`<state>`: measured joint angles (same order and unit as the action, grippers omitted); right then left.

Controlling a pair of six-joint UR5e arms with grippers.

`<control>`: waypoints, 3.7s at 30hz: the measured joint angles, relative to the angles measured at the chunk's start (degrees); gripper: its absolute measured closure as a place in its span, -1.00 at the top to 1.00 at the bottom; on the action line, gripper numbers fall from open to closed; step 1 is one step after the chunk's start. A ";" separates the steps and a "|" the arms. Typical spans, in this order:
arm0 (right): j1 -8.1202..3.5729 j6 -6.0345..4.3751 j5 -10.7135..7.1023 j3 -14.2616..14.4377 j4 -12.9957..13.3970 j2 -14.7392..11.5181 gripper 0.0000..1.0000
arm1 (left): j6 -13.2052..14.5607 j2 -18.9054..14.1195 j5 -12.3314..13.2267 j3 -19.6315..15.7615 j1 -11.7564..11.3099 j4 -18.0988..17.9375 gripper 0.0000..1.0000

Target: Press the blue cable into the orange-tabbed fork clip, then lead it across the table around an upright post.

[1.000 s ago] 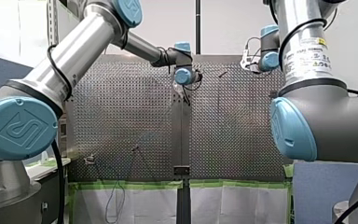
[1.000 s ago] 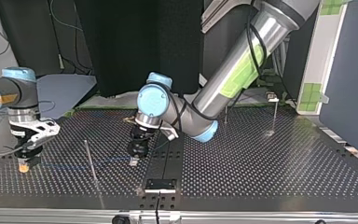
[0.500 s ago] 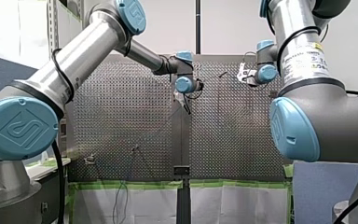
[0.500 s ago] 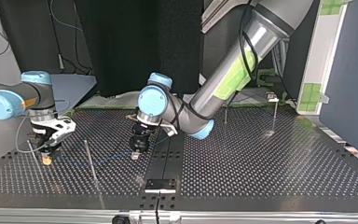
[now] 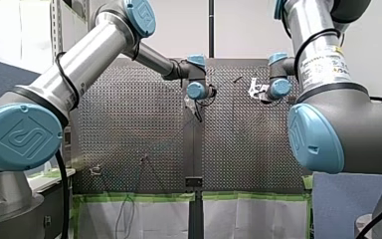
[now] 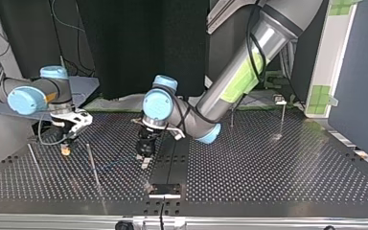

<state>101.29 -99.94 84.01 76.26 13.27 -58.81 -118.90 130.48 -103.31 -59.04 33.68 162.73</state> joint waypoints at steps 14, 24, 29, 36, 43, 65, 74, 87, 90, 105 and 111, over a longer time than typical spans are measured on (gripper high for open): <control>1.03 0.96 3.76 5.27 3.51 6.35 -1.00 | 3.20 0.00 -5.17 0.00 -0.33 0.38 0.89; 0.72 2.05 5.02 5.95 6.25 11.18 -1.00 | 4.09 0.00 -5.97 0.00 -0.34 0.59 0.89; 0.34 2.58 5.17 5.96 7.35 13.42 -1.00 | 4.57 0.01 -6.85 0.00 -0.34 0.73 0.89; -0.36 3.33 5.21 5.97 8.54 16.48 -1.00 | 5.43 0.02 -8.09 -0.01 -0.34 1.35 0.89; -1.34 4.19 5.26 5.97 9.23 19.79 -1.00 | 5.99 0.01 -8.66 0.00 -0.25 1.97 0.89; -5.01 4.85 5.27 5.92 13.89 27.54 -1.00 | 6.77 0.00 -8.88 0.00 -0.34 2.72 0.89; -6.92 3.92 5.10 5.35 16.43 30.18 -1.00 | 7.65 -0.01 -8.88 0.00 -0.47 3.79 0.89; -7.98 3.04 4.85 3.65 19.22 33.51 -1.00 | 8.34 -0.02 -8.89 0.00 -0.65 4.58 0.89; -8.00 3.06 4.86 3.28 19.26 34.05 -1.00 | 8.46 -0.02 -8.84 0.00 -0.65 4.77 0.89; -7.81 3.43 4.73 2.92 19.04 34.32 -1.00 | 6.99 -0.02 -3.45 0.00 -0.39 10.62 0.99; -7.78 3.59 4.82 2.68 17.98 34.32 -1.00 | 5.53 -0.02 -0.64 0.00 -0.66 13.46 0.99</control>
<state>93.51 -96.34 88.83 78.94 31.25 -24.49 -113.37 130.46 -103.94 -59.04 33.02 176.18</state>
